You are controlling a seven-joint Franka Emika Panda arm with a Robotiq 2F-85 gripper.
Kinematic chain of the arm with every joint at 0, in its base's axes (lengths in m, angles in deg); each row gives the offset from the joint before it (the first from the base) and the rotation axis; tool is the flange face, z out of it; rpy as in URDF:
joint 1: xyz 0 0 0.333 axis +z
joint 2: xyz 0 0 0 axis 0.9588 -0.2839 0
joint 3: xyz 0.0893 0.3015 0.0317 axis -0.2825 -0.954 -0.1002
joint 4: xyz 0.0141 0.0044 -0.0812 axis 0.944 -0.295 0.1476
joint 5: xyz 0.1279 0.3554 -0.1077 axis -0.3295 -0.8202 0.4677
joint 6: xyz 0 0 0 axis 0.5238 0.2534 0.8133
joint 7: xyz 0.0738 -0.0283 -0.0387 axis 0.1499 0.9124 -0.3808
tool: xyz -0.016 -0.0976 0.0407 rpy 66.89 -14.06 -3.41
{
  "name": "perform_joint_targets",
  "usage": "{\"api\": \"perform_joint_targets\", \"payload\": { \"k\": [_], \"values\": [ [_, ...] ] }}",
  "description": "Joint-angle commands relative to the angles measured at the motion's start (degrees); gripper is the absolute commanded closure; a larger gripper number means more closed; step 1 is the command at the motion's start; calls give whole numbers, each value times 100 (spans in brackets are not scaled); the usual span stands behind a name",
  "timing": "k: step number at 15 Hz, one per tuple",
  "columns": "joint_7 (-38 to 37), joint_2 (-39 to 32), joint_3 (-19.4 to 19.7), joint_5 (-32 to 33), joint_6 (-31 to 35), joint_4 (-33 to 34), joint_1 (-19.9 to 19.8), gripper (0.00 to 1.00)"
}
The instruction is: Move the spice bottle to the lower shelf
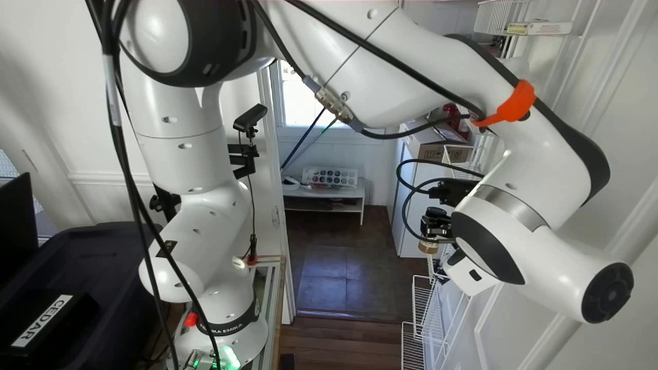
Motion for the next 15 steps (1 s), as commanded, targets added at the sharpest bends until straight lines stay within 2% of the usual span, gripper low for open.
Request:
{"api": "perform_joint_targets", "payload": {
  "k": [1,3,4,9,10,15],
  "values": [
    [290,-249,27,-93,339,-228,-5,75],
    [333,-362,11,-20,667,-312,46,75],
    [224,-344,32,4,440,-204,17,50],
    [300,-477,32,3,578,-232,43,50],
    [300,-477,33,3,579,-232,43,75],
    [397,-993,26,-526,416,-228,-6,75]
  ]
}}
